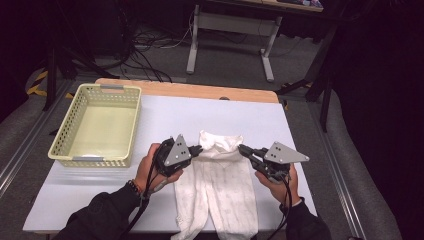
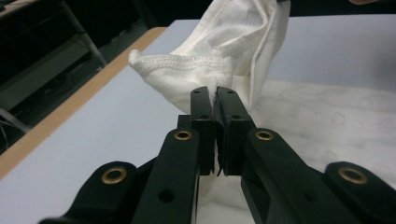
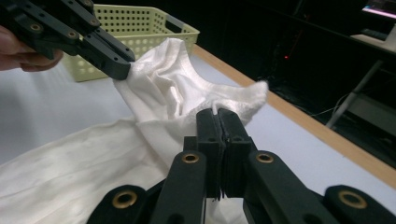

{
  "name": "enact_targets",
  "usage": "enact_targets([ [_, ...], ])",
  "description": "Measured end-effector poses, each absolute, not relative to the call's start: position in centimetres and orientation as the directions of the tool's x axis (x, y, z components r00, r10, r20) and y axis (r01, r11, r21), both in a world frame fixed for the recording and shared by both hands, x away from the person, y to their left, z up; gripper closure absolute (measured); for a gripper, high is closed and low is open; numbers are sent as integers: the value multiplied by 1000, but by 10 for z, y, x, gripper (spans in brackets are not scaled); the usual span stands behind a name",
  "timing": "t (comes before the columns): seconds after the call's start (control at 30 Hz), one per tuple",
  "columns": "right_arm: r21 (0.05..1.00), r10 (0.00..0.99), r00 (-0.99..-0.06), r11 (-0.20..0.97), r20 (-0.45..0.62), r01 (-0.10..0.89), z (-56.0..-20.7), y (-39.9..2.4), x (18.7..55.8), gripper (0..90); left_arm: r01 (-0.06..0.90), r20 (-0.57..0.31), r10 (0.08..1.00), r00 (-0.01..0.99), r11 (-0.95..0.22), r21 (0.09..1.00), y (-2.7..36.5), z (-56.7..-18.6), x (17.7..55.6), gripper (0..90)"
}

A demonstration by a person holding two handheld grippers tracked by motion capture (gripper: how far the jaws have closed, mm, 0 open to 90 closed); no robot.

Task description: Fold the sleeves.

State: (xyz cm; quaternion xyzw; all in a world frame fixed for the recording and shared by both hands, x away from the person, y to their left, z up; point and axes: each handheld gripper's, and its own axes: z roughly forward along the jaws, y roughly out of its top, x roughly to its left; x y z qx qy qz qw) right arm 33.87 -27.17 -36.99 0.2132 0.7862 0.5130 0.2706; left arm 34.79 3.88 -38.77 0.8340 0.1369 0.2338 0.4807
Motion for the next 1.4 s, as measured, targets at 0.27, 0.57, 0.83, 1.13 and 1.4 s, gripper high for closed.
enact_targets([
  [0.27,895,564,-801,437,-200,84,-397,-285,297,896,1,242,391,888,-528,849,45,-414,305,889],
  [0.57,877,570,-803,460,-176,134,-416,-301,263,866,75,176,396,901,-543,836,62,-433,285,875],
  [0.83,834,611,-776,501,-152,231,-424,-277,274,762,104,140,374,917,-561,821,45,-436,289,796],
  [1.13,745,646,-761,538,-63,395,-448,-256,305,673,155,87,339,937,-624,766,24,-459,288,626],
  [1.4,723,630,-775,556,-45,410,-454,-257,300,897,153,46,283,958,-640,753,24,-463,292,832],
])
